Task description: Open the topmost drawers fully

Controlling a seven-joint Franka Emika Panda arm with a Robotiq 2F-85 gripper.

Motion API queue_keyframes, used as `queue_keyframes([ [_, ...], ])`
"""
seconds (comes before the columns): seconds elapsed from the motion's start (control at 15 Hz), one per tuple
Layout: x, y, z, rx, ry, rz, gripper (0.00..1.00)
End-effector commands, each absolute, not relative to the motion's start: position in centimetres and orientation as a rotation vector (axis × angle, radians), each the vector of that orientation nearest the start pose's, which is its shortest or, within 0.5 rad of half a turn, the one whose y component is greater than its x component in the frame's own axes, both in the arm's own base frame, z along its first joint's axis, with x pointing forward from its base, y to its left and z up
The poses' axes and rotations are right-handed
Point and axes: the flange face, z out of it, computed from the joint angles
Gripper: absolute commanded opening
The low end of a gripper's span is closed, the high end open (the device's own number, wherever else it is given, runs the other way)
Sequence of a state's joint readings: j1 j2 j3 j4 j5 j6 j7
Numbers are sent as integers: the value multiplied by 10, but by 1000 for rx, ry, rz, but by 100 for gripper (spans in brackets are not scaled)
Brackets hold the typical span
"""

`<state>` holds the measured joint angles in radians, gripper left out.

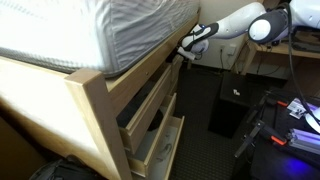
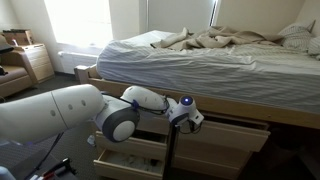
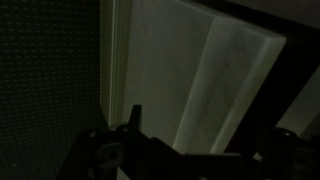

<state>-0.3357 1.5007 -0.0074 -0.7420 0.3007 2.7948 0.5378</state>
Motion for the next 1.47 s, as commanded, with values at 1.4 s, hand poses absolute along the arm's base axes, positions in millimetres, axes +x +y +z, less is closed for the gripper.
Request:
queue_keyframes([
  [1.4, 750, -294, 57, -2484, 1531, -702, 100],
])
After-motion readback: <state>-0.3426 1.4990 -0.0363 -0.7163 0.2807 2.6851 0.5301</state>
